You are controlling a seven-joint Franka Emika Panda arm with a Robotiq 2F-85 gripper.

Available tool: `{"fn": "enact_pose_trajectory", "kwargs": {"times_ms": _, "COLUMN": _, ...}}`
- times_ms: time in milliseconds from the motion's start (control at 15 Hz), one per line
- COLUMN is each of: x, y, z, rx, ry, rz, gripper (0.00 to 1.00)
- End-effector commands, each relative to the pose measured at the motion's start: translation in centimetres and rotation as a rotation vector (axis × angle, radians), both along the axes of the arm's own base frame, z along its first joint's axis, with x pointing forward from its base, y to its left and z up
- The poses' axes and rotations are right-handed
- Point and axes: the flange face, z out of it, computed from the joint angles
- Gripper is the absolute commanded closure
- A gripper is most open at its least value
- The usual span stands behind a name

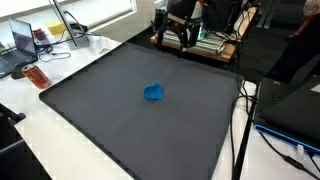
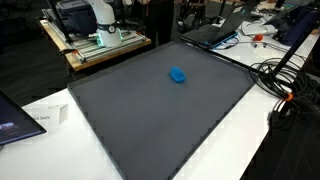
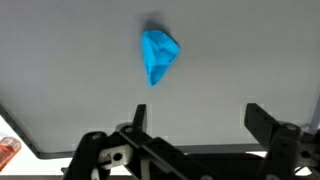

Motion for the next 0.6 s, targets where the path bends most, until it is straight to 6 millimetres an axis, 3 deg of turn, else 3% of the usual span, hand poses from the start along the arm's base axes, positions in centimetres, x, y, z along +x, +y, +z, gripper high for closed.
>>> {"fn": "enact_pose_trajectory", "kwargs": {"times_ms": 0, "x": 1.7, "y": 0.7, "z": 1.2, "rx": -0.057, "ry": 0.051, "rz": -0.061, "gripper": 0.0}}
{"fn": "enact_pose_trajectory", "kwargs": {"times_ms": 333, "x": 4.1, "y": 2.1, "z": 2.8, "rx": -0.123, "ry": 0.139, "rz": -0.085, "gripper": 0.0}}
{"fn": "enact_pose_trajectory", "kwargs": {"times_ms": 533, "x": 5.7, "y": 3.9, "z": 2.5, "rx": -0.157, "ry": 0.177, "rz": -0.08, "gripper": 0.0}}
